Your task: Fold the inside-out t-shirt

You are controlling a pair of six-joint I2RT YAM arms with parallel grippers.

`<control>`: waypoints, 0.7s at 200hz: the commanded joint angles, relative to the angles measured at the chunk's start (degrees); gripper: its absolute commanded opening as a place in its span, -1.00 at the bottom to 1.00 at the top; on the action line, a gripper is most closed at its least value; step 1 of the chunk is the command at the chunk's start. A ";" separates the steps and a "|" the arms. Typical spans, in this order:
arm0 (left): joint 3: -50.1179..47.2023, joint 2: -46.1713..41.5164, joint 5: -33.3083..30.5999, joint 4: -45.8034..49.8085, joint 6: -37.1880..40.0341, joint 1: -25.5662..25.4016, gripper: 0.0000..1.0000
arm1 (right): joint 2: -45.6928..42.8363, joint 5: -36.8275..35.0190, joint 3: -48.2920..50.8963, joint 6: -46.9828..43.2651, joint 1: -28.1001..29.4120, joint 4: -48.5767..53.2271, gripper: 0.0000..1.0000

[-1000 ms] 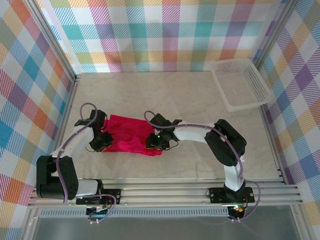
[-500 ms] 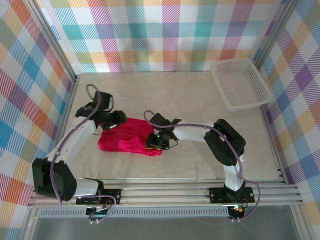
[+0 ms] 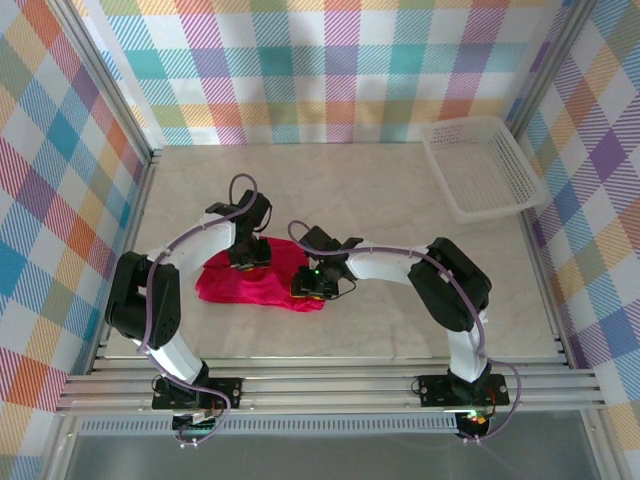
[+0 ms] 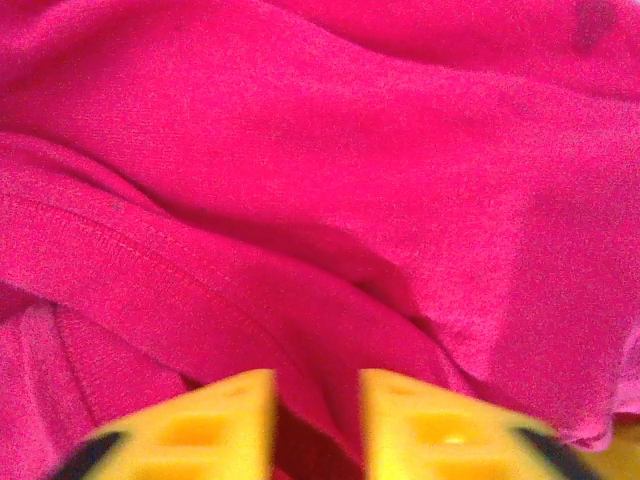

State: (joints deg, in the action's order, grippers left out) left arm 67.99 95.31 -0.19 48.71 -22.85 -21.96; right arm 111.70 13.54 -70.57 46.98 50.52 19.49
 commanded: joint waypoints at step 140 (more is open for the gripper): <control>-14.73 -31.74 -6.92 9.65 -9.38 0.42 -1.00 | 3.04 -2.71 3.12 0.98 -1.48 3.94 -0.24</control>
State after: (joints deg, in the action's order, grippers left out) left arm 56.73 67.13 -6.48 54.35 -28.12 -21.93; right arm 111.42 15.51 -69.47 48.05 49.56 17.87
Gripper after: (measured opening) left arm 0.006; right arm 0.381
